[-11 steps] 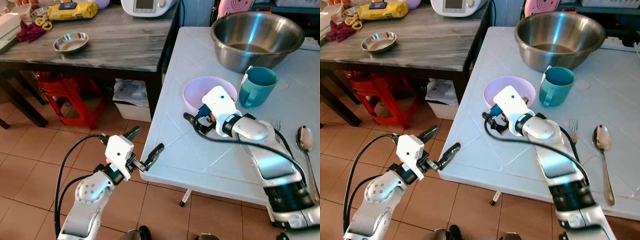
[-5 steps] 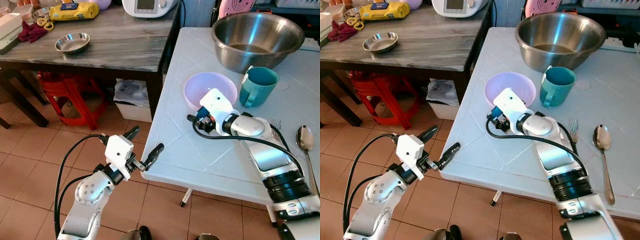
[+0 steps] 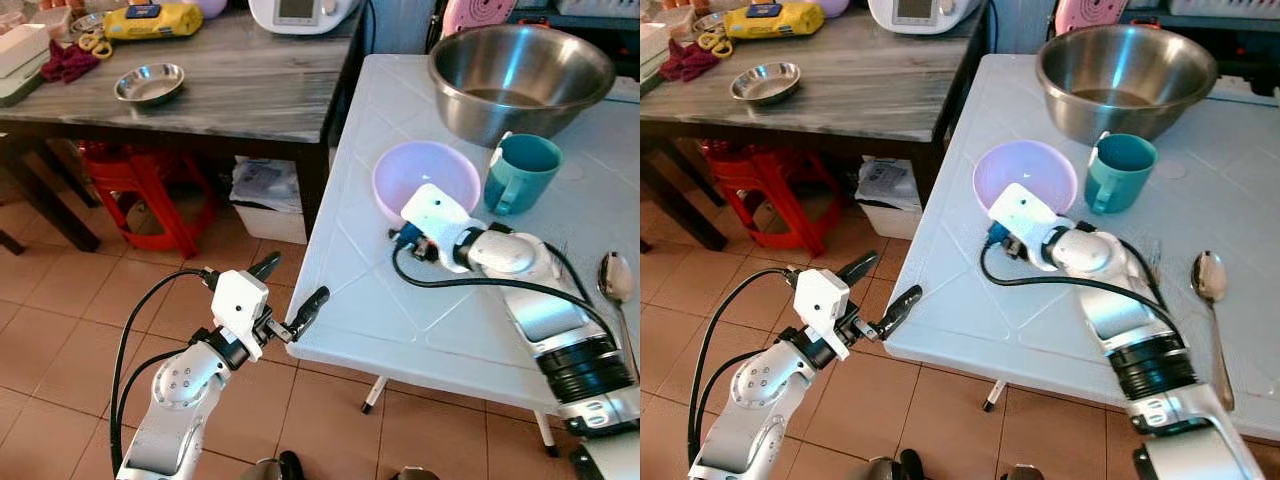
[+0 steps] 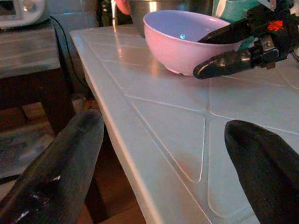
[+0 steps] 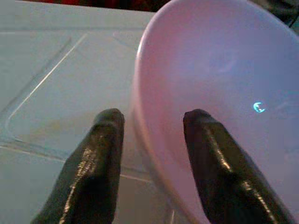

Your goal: Setting the table

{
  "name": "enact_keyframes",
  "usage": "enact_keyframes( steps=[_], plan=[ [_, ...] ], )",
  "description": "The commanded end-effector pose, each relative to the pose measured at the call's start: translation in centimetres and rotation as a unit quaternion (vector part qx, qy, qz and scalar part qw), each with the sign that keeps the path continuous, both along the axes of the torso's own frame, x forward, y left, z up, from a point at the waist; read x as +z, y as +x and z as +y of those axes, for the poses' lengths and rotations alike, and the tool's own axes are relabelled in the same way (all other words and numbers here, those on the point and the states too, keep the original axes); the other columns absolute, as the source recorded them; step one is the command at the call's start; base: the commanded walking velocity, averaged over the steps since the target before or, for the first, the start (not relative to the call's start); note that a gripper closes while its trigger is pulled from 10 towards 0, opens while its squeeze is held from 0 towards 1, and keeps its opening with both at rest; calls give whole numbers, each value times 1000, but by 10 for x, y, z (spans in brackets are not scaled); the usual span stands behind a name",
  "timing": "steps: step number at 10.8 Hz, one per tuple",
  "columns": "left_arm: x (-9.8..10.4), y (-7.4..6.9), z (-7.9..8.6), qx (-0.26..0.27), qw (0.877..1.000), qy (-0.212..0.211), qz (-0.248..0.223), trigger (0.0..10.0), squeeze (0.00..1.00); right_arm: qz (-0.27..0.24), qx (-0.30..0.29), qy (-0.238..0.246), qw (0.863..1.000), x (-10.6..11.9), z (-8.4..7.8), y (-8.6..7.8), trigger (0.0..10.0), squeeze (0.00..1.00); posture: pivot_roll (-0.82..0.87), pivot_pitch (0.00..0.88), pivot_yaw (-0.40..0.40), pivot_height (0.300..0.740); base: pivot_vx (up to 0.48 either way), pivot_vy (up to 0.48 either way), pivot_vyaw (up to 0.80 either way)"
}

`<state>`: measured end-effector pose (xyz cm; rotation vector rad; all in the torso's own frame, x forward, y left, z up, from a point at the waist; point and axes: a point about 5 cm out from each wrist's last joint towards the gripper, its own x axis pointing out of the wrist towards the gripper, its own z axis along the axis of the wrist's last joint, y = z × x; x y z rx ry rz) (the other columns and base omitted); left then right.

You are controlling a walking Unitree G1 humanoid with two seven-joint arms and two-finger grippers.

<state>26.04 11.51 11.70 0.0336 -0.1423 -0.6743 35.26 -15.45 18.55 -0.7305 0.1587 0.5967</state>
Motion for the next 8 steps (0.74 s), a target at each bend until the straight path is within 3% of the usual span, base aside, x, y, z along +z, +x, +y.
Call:
enact_keyframes(
  steps=[1,8],
  plan=[
    [-2,-2,1,4,1000,10,3,10000,0,6,9,-10,1000,-2,1,0,0,0,-148,170,89,740,0,0,0],
    [3,-2,-4,-15,1000,-4,-4,10000,0,-8,13,-28,999,1,-4,2,0,0,-153,166,90,740,0,0,0]
  ],
)
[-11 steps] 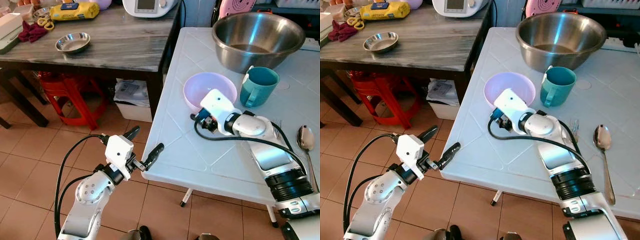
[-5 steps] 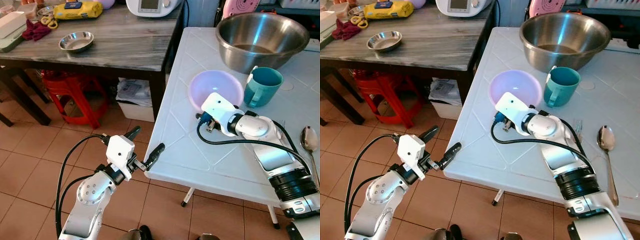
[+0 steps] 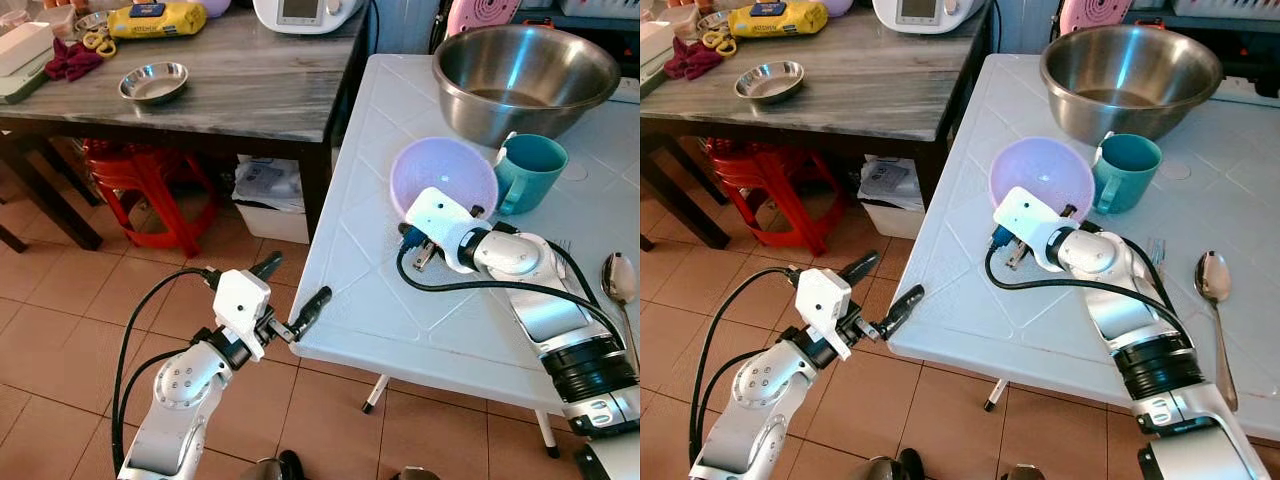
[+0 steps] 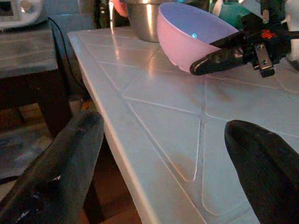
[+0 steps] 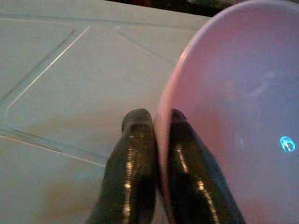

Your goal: Setting the table

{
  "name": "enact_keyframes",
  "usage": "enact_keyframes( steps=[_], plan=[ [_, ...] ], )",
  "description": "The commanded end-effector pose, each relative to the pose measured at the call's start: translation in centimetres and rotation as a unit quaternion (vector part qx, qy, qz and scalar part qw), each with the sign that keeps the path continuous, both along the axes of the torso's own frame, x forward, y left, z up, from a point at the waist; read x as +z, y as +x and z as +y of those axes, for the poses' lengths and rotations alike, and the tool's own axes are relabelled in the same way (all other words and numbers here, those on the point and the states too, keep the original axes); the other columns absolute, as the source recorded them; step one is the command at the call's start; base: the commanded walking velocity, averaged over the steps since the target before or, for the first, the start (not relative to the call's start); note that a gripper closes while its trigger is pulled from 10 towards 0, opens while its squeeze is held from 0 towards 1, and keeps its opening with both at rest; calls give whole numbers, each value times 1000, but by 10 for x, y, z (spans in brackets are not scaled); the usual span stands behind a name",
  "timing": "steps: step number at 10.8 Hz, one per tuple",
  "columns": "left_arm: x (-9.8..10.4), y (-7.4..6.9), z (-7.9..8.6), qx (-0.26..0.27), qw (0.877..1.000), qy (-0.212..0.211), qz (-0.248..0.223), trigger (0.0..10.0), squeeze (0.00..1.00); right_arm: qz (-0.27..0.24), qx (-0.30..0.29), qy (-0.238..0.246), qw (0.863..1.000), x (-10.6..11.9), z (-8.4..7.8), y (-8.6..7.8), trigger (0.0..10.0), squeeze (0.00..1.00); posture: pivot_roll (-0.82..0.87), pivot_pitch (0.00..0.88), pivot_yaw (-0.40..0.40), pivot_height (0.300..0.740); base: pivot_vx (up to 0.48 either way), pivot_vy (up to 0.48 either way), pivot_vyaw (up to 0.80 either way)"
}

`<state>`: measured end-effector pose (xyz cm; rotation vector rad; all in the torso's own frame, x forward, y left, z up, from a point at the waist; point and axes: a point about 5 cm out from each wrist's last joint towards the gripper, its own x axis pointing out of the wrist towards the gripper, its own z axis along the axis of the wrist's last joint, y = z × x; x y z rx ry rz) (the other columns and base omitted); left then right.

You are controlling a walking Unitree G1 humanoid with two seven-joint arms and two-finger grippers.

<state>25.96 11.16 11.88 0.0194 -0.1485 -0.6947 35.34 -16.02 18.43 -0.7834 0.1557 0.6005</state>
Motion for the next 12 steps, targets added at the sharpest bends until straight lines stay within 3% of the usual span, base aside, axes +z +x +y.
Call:
enact_keyframes(
  steps=[1,6,8,9,10,12],
  plan=[
    [1,-1,-1,-7,1000,-1,-4,10000,0,-11,6,-4,1000,5,1,2,0,0,-153,165,90,740,0,0,0],
    [4,5,2,16,1000,6,-9,10000,0,-69,-18,32,997,16,1,3,0,0,-153,151,98,740,0,0,0],
    [4,19,12,104,994,16,-9,10000,0,-139,-31,128,981,34,10,-3,0,0,-148,144,95,740,0,0,0],
    [4,24,17,139,990,5,4,10000,0,-161,-52,181,969,33,14,-12,8980,0,-142,138,95,740,0,0,0],
    [4,27,21,161,987,2,6,10000,0,-170,-70,207,961,28,15,-19,10000,0,-140,133,95,740,0,0,0],
    [5,34,26,188,982,-12,14,10000,0,-212,-91,211,950,14,19,-39,10000,0,-144,121,99,740,0,0,0]
  ],
)
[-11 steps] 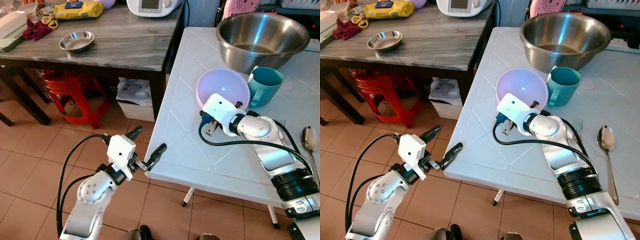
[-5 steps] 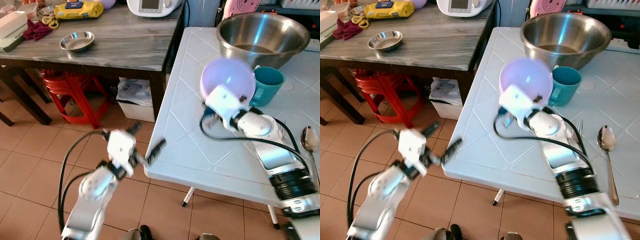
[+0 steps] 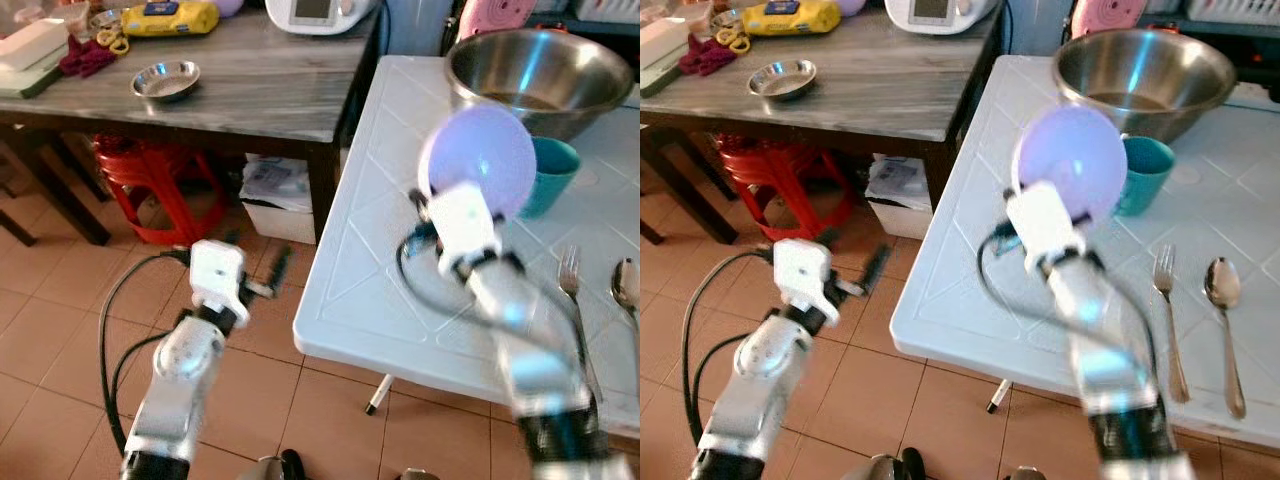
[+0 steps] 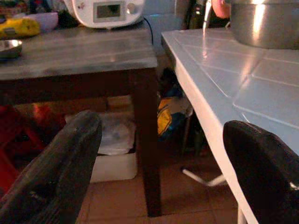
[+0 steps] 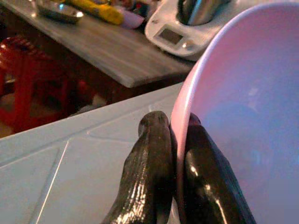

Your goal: Setting the table

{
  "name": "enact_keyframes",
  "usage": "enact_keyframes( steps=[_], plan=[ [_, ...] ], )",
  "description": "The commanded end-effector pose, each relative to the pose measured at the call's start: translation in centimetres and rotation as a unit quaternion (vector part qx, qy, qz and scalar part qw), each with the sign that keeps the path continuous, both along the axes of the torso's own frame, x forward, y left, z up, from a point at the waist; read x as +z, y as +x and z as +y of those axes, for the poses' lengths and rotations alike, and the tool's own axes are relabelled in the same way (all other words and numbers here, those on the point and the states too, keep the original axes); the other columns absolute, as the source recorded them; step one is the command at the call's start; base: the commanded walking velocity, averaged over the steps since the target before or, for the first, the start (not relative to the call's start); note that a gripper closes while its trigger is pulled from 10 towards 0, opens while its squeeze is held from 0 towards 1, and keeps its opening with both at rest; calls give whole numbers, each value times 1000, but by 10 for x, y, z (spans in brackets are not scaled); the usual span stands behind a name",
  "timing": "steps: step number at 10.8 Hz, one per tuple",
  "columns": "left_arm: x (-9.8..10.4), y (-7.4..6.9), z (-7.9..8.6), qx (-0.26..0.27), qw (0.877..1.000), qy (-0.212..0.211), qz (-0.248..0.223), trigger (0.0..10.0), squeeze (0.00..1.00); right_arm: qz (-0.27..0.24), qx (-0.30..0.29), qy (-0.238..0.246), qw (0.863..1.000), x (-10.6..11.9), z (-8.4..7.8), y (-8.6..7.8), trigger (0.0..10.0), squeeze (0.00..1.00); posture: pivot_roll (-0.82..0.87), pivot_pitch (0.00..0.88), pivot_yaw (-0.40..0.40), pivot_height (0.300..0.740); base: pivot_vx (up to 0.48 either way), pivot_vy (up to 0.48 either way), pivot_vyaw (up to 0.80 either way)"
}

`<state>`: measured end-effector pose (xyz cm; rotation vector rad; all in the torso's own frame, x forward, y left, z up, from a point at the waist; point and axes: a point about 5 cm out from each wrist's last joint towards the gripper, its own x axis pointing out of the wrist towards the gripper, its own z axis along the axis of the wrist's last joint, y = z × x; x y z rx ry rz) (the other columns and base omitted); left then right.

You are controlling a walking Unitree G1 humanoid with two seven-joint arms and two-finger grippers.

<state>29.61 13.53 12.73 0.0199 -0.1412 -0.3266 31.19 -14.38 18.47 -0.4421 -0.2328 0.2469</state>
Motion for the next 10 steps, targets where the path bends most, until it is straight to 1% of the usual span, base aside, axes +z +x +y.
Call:
enact_keyframes(
  steps=[1,2,3,4,5,6,8,9,10],
  plan=[
    [-1,4,4,15,1000,-6,9,10000,0,-19,-18,30,999,2,3,-9,10000,0,-155,110,103,740,0,0,0],
    [0,7,3,10,1000,2,2,10000,0,-20,-40,51,998,-2,0,-13,10000,0,-162,106,107,740,0,0,0],
    [0,10,3,14,1000,-2,3,10000,0,-24,-61,60,996,-6,-2,-16,10000,0,-164,99,110,740,0,0,0],
    [0,11,3,16,1000,-4,2,10000,0,-15,-81,87,993,-10,-4,-18,10000,0,-168,97,113,740,0,0,-800],
    [0,12,2,14,1000,-7,1,10000,0,-12,-83,84,993,-12,-3,-21,10000,0,-172,98,116,740,0,0,-800],
    [-1,12,0,10,1000,-5,0,10000,0,-11,-84,81,993,-13,-5,-20,10000,0,-170,99,116,740,0,281,-800],
    [-2,10,1,10,1000,-5,-2,10000,0,-12,-86,84,993,-12,-5,-19,10000,0,-163,100,115,740,0,356,-800],
    [-3,9,2,11,1000,-3,-2,10000,0,-12,-81,87,993,-13,-2,-19,10000,0,-156,102,113,740,0,431,-444],
    [-3,9,3,13,1000,-2,-3,10000,0,-12,-80,88,993,-13,-1,-19,10000,0,-154,102,113,740,0,435,0]
  ],
)
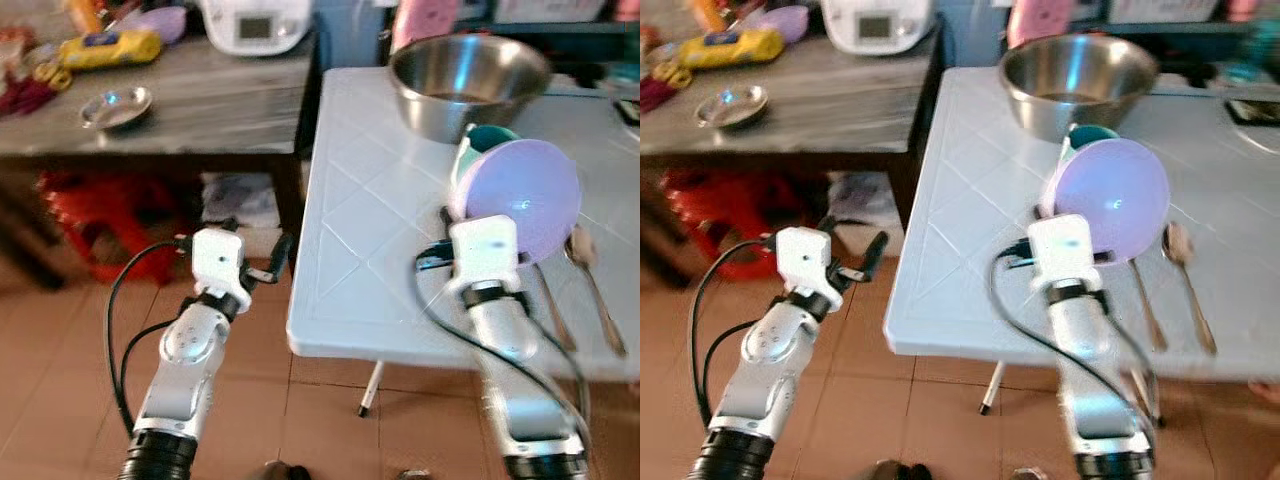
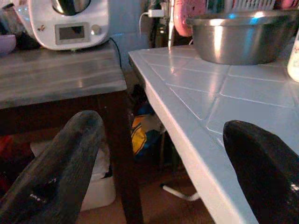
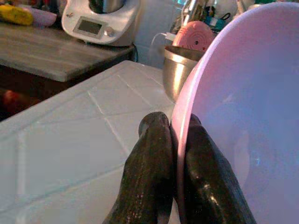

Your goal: Setting the table

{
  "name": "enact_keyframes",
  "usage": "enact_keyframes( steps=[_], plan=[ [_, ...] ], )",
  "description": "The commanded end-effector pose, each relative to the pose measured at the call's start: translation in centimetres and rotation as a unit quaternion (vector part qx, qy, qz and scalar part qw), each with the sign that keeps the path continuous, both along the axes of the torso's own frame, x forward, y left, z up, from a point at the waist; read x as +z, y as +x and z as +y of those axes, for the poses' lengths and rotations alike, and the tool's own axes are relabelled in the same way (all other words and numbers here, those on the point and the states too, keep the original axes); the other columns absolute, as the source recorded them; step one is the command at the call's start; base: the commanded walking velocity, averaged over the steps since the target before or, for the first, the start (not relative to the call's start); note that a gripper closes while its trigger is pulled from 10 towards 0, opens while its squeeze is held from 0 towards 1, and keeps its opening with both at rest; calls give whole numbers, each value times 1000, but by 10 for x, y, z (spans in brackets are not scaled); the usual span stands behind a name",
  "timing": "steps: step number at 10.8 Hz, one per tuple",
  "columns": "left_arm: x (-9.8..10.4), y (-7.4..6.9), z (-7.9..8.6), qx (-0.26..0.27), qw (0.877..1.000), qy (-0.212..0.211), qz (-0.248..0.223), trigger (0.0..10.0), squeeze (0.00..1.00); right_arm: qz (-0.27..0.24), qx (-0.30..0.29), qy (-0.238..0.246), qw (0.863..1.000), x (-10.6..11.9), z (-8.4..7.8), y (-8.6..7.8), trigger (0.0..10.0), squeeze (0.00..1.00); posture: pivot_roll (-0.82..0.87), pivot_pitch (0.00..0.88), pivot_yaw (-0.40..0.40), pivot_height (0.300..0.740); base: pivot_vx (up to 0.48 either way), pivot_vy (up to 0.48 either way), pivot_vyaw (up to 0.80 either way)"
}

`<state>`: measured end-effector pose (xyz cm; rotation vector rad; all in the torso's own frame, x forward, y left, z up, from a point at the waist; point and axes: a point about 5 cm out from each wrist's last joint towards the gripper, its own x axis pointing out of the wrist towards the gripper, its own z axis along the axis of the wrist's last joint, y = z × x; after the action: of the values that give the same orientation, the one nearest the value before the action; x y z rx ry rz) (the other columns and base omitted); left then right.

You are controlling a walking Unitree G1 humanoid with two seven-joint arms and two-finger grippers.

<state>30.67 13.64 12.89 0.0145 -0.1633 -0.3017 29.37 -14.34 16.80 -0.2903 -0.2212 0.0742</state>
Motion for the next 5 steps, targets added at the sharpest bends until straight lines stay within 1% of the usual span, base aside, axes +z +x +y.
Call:
enact_keyframes(
  steps=[1,5],
  plan=[
    [-5,-2,1,1,1000,3,7,10000,0,-10,-3,3,1000,4,-2,-1,10000,0,-153,102,113,740,0,450,0],
    [-5,-1,-3,-3,1000,2,4,10000,0,-15,-4,0,1000,5,-3,1,10000,0,-161,101,117,740,0,467,0]
  ],
)
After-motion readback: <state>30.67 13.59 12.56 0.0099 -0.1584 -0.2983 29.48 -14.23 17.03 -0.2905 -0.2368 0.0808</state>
